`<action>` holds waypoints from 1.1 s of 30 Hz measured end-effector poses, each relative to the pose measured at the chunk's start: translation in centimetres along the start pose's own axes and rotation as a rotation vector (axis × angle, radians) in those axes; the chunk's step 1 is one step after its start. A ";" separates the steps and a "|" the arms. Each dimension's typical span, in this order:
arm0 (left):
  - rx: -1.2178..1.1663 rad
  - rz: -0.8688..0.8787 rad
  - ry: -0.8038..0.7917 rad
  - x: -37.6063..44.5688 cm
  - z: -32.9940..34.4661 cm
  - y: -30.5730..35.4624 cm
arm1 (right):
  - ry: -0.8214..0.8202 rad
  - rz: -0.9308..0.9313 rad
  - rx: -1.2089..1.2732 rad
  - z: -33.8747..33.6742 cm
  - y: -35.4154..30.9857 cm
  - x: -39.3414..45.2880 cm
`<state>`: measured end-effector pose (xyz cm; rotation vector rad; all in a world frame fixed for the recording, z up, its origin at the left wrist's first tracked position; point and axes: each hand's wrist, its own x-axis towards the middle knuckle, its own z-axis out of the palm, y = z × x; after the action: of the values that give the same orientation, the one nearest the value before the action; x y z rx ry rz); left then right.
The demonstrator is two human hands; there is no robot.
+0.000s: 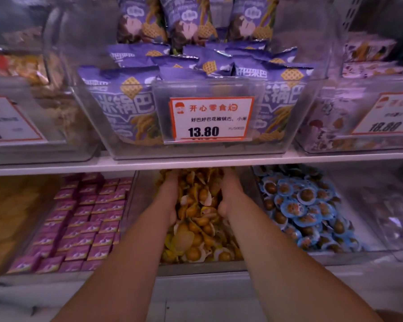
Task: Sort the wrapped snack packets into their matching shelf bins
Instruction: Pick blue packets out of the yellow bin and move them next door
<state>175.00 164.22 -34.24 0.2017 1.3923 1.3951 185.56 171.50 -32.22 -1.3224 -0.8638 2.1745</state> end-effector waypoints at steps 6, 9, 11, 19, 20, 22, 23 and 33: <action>0.044 0.170 -0.044 -6.3 -0.5 2.9 | -0.238 -0.099 0.157 -1.3 -0.8 -3.0; 0.199 0.241 0.006 -9.8 -1.7 2.3 | -0.226 -0.063 0.079 -2.3 -0.5 -4.5; 0.313 0.344 0.087 -11.2 -2.2 1.4 | -0.116 -0.118 -0.135 -2.5 -0.3 -5.2; 0.924 1.132 0.330 -14.8 -7.4 0.1 | 0.106 -0.660 -0.823 -2.6 -1.8 -8.2; 0.966 1.153 0.412 -14.2 -8.3 0.2 | 0.047 -0.687 -0.942 -2.5 -1.2 -8.8; 0.957 1.070 0.454 -13.0 -9.1 -0.3 | -0.218 -0.561 -1.186 -2.2 1.1 -9.3; 0.956 1.005 0.420 -12.5 -9.0 -0.8 | -0.380 -0.462 -1.313 -2.0 2.5 -9.5; 0.983 0.979 0.294 -10.6 -9.9 -1.9 | -0.549 -0.518 -1.698 0.0 3.9 -2.9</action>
<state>172.70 149.81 -32.88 1.5287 2.2998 1.3522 186.59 166.81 -33.22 -0.6621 -3.1378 1.0385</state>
